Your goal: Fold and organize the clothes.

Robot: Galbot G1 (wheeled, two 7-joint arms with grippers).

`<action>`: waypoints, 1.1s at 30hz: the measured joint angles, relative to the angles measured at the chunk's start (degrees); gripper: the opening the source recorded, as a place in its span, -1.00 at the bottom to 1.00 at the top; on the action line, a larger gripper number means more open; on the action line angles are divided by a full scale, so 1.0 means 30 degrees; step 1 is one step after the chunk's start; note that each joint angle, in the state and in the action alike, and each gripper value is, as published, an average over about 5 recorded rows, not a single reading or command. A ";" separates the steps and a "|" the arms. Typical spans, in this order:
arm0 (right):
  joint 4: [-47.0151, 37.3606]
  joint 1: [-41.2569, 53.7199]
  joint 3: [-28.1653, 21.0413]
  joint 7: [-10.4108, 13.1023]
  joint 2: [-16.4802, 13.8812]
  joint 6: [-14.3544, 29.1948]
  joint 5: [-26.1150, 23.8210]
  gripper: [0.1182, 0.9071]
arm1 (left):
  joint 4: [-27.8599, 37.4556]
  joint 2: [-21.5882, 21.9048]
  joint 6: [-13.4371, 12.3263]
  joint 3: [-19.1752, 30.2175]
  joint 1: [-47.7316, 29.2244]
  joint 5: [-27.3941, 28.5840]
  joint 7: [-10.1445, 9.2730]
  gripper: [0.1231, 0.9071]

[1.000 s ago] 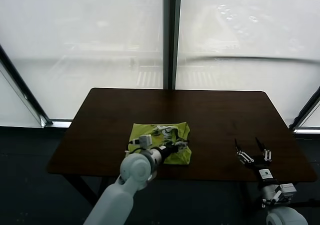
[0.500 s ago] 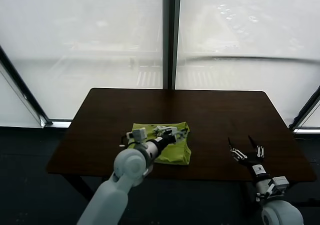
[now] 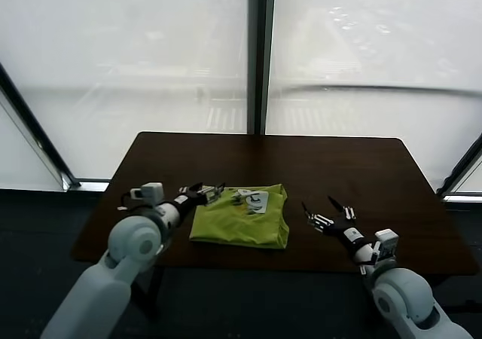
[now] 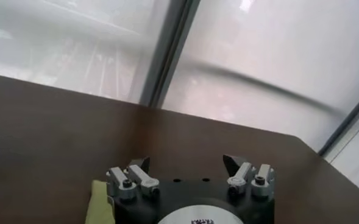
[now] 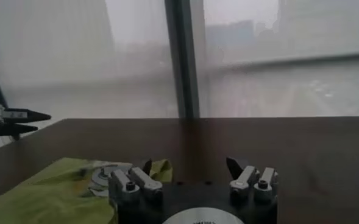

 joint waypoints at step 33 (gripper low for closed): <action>-0.2542 0.3539 -0.4307 0.2978 0.2609 -0.4069 0.3665 1.00 | -0.1612 0.2443 -0.0298 -0.4073 0.3361 0.0121 -0.0490 1.00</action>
